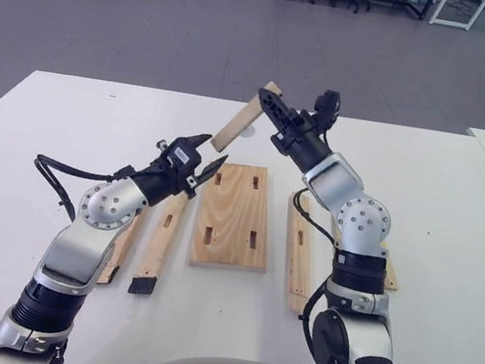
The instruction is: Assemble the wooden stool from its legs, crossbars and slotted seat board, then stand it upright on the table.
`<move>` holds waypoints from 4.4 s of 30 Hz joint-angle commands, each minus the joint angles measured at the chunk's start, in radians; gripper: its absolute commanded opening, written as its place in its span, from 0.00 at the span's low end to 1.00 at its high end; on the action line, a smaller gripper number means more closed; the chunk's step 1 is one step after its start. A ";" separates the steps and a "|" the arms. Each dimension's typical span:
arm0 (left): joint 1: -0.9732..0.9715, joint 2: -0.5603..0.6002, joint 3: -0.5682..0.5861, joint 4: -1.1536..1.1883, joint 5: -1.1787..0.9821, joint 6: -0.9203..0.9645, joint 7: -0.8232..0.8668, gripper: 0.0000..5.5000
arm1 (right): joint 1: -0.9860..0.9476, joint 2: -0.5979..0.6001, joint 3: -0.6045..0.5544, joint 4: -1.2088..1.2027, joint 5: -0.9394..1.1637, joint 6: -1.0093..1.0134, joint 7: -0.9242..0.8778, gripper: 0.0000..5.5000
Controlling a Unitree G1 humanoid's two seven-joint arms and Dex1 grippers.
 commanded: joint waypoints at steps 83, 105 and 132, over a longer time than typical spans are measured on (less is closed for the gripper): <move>0.190 -0.071 0.238 0.097 0.061 -0.077 0.134 0.67 | 0.493 -0.580 0.163 -0.372 -0.386 0.388 0.266 0.70; 0.139 -0.123 0.234 0.067 -0.019 -0.028 0.141 0.67 | 0.424 -0.530 0.225 -0.347 -0.519 0.343 0.174 0.38; -0.043 -0.315 0.372 -0.121 -1.154 0.375 0.429 0.64 | 0.166 -0.457 0.393 -0.383 -0.517 -0.116 0.510 0.38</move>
